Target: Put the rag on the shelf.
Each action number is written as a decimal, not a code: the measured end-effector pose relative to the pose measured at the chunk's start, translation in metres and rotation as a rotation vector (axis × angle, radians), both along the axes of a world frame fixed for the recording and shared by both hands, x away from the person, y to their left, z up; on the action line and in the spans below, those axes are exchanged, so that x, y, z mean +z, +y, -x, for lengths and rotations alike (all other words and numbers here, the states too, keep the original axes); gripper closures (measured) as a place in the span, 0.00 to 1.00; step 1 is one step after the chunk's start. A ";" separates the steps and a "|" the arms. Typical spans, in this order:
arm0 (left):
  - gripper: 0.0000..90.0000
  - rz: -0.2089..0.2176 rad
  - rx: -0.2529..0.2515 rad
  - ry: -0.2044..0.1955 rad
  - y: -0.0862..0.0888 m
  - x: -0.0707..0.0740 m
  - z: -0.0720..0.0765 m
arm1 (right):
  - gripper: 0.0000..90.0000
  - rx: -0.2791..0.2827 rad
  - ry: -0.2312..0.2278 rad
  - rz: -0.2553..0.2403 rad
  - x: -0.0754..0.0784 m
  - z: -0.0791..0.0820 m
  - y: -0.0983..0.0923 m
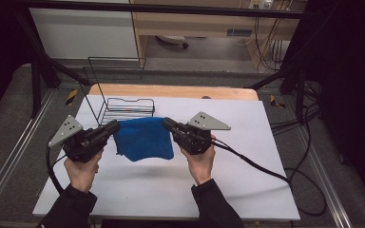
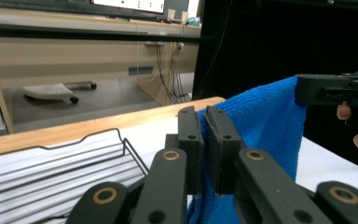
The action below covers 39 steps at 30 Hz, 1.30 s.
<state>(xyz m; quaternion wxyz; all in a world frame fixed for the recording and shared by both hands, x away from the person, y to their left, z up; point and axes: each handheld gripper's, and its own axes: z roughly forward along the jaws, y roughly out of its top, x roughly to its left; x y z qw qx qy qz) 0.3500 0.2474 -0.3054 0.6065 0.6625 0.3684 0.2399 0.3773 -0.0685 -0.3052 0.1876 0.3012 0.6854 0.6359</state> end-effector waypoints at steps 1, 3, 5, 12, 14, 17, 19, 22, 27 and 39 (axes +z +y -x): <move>0.94 0.001 0.002 -0.005 0.001 0.001 0.000 | 0.96 -0.001 -0.010 -0.001 0.002 0.000 0.001; 0.94 0.011 0.004 -0.012 0.002 0.005 -0.001 | 0.96 -0.002 -0.021 -0.008 0.006 0.000 0.002; 0.94 0.024 0.009 -0.019 0.004 0.008 -0.002 | 0.96 -0.005 -0.034 -0.014 0.009 0.000 0.004; 0.94 0.058 0.020 -0.049 0.010 0.020 -0.003 | 0.96 -0.011 -0.070 -0.035 0.023 -0.001 0.010; 0.94 0.069 0.025 -0.059 0.012 0.024 -0.004 | 0.96 -0.008 -0.080 -0.036 0.028 -0.001 0.013; 0.94 0.084 0.031 -0.072 0.015 0.030 -0.005 | 0.96 -0.006 -0.096 -0.038 0.034 -0.002 0.016; 0.94 0.089 0.036 -0.080 0.018 0.034 -0.006 | 0.96 -0.005 -0.101 -0.041 0.039 -0.003 0.019; 0.94 0.094 0.044 -0.088 0.021 0.039 -0.007 | 0.96 -0.008 -0.114 -0.046 0.044 -0.004 0.023; 0.94 0.100 0.060 -0.104 0.028 0.047 -0.011 | 0.96 -0.011 -0.124 -0.053 0.051 -0.008 0.031; 0.94 0.121 0.096 -0.126 0.043 0.065 -0.021 | 0.96 -0.012 -0.144 -0.048 0.066 -0.021 0.050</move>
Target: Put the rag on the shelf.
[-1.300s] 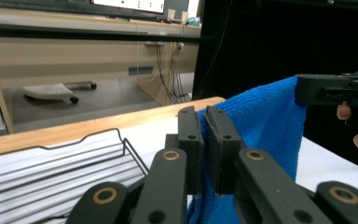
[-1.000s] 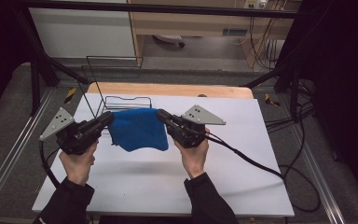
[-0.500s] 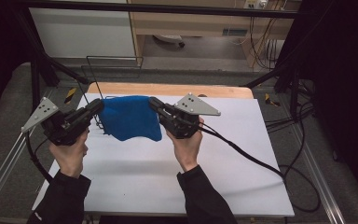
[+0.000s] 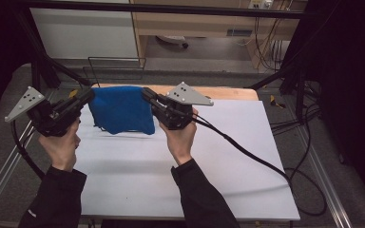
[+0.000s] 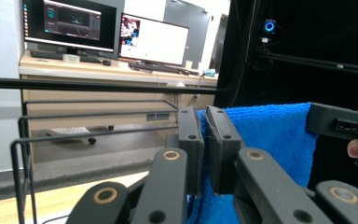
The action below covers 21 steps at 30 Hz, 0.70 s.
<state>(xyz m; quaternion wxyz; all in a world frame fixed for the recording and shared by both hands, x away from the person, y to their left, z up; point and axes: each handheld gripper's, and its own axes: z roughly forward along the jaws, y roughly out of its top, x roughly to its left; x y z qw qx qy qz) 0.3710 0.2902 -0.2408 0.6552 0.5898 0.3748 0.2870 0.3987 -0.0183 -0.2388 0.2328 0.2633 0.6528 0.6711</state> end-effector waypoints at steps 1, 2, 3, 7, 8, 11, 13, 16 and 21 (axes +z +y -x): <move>0.94 0.004 0.003 -0.002 0.001 0.002 -0.001 | 0.96 0.000 -0.004 0.000 0.002 -0.001 0.001; 0.94 0.007 0.005 -0.004 0.002 0.003 -0.001 | 0.96 0.001 -0.008 -0.001 0.004 -0.002 0.003; 0.94 0.009 0.008 -0.006 0.003 0.004 -0.002 | 0.96 0.002 -0.009 -0.004 0.006 -0.003 0.004; 0.94 0.019 0.016 -0.013 0.007 0.010 -0.006 | 0.96 0.002 -0.017 -0.004 0.013 -0.008 0.009; 0.94 0.025 0.017 -0.013 0.008 0.011 -0.007 | 0.96 0.001 -0.018 -0.005 0.015 -0.008 0.011; 0.94 0.029 0.026 -0.022 0.010 0.015 -0.009 | 0.96 -0.002 -0.028 -0.001 0.020 -0.012 0.014; 0.94 0.032 0.030 -0.023 0.011 0.018 -0.012 | 0.96 -0.002 -0.035 -0.002 0.024 -0.014 0.016; 0.94 0.034 0.036 -0.029 0.014 0.024 -0.014 | 0.96 -0.003 -0.041 0.000 0.030 -0.017 0.019; 0.94 0.038 0.049 -0.040 0.017 0.034 -0.019 | 0.96 -0.004 -0.054 0.003 0.039 -0.022 0.023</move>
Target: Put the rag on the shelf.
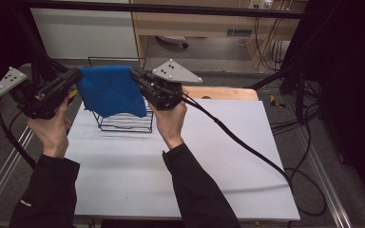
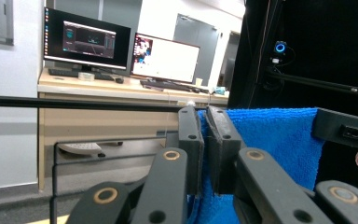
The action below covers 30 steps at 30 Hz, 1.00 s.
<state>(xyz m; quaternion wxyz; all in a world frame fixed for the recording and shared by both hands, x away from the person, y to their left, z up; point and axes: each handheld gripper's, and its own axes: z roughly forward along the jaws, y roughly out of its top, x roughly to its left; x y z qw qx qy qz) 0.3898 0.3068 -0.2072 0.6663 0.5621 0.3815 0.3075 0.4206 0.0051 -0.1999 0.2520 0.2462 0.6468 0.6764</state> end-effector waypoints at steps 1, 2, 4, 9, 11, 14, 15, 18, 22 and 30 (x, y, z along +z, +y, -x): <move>0.94 0.002 0.003 -0.002 0.001 0.002 -0.001 | 0.96 0.000 0.000 0.002 0.002 -0.001 0.001; 0.94 0.004 0.006 -0.004 0.001 0.003 -0.002 | 0.96 0.000 -0.001 0.003 0.004 -0.002 0.002; 0.94 0.012 0.008 -0.007 0.003 0.006 -0.004 | 0.96 -0.001 -0.006 0.004 0.007 -0.004 0.004; 0.94 0.023 0.014 -0.014 0.005 0.014 -0.010 | 0.96 -0.008 -0.009 0.001 0.016 -0.010 0.008; 0.94 0.022 0.020 -0.018 0.005 0.017 -0.013 | 0.96 -0.014 -0.012 -0.003 0.020 -0.014 0.009; 0.94 0.026 0.028 -0.024 0.006 0.022 -0.018 | 0.96 -0.022 -0.016 0.002 0.025 -0.019 0.012; 0.94 0.029 0.027 -0.026 0.007 0.024 -0.020 | 0.96 -0.023 -0.020 0.004 0.026 -0.020 0.013; 0.94 0.028 0.027 -0.032 0.009 0.029 -0.024 | 0.96 -0.024 -0.018 -0.002 0.030 -0.025 0.015; 0.94 0.015 0.043 -0.032 0.009 0.033 -0.031 | 0.96 -0.029 -0.026 0.001 0.032 -0.031 0.017; 0.94 0.039 0.056 -0.027 0.015 0.039 -0.049 | 0.96 -0.039 -0.040 0.006 0.044 -0.042 0.025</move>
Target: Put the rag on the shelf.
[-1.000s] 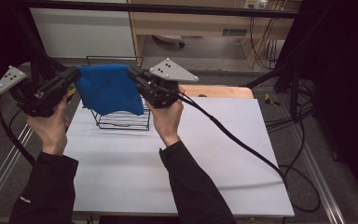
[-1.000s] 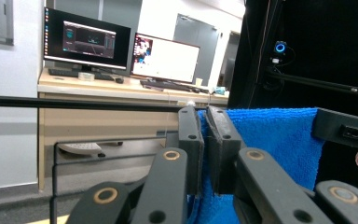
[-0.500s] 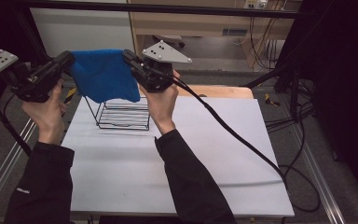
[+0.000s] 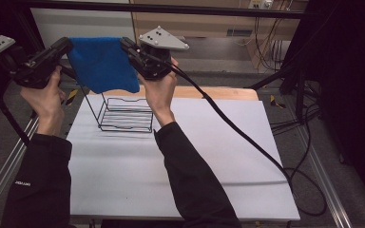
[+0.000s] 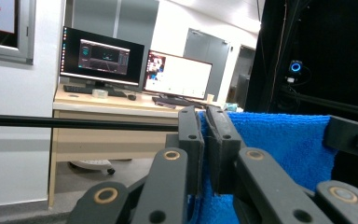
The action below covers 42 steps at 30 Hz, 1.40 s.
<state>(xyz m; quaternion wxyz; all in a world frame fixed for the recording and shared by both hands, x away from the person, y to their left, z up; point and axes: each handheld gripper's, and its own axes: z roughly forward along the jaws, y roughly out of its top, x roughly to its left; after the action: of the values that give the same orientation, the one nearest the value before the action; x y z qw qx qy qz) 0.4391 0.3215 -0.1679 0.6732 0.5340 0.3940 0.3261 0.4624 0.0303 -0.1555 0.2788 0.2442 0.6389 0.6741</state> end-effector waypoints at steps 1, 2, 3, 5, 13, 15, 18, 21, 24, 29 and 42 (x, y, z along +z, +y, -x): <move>0.94 0.000 0.004 0.004 0.001 0.001 -0.003 | 0.96 0.000 -0.001 0.001 0.002 -0.002 0.002; 0.94 0.009 0.005 0.008 0.002 0.001 -0.005 | 0.96 0.002 0.000 -0.001 0.003 -0.004 0.003; 0.94 0.013 0.006 0.011 0.003 0.002 -0.008 | 0.96 0.002 0.006 -0.005 0.004 -0.006 0.005; 0.94 0.013 0.015 0.015 0.005 0.004 -0.012 | 0.96 0.004 0.007 -0.006 0.005 -0.010 0.007; 0.94 0.014 0.029 -0.001 0.007 0.015 -0.022 | 0.96 -0.007 0.004 -0.004 0.010 -0.024 0.013; 0.94 0.005 0.036 -0.005 0.005 0.019 -0.025 | 0.96 -0.011 0.003 -0.009 0.013 -0.027 0.012; 0.94 0.003 0.047 -0.006 0.002 0.024 -0.030 | 0.96 -0.023 -0.006 -0.002 0.017 -0.031 0.012; 0.94 -0.005 0.057 -0.013 -0.001 0.027 -0.036 | 0.96 -0.036 -0.008 -0.001 0.020 -0.036 0.012; 0.94 -0.016 0.062 -0.009 -0.004 0.028 -0.043 | 0.96 -0.050 -0.003 0.006 0.020 -0.042 0.011; 0.94 -0.015 0.058 0.007 -0.005 0.021 -0.055 | 0.96 -0.078 0.016 0.038 0.014 -0.054 0.012; 0.94 -0.029 0.024 0.048 0.000 -0.014 -0.063 | 0.96 -0.083 0.066 0.091 -0.010 -0.062 0.013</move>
<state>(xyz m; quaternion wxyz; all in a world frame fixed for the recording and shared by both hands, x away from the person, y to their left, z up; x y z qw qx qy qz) 0.5021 0.3210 -0.1819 0.6519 0.5465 0.4116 0.3269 0.5243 0.0431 -0.1655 0.2961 0.2797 0.6669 0.6240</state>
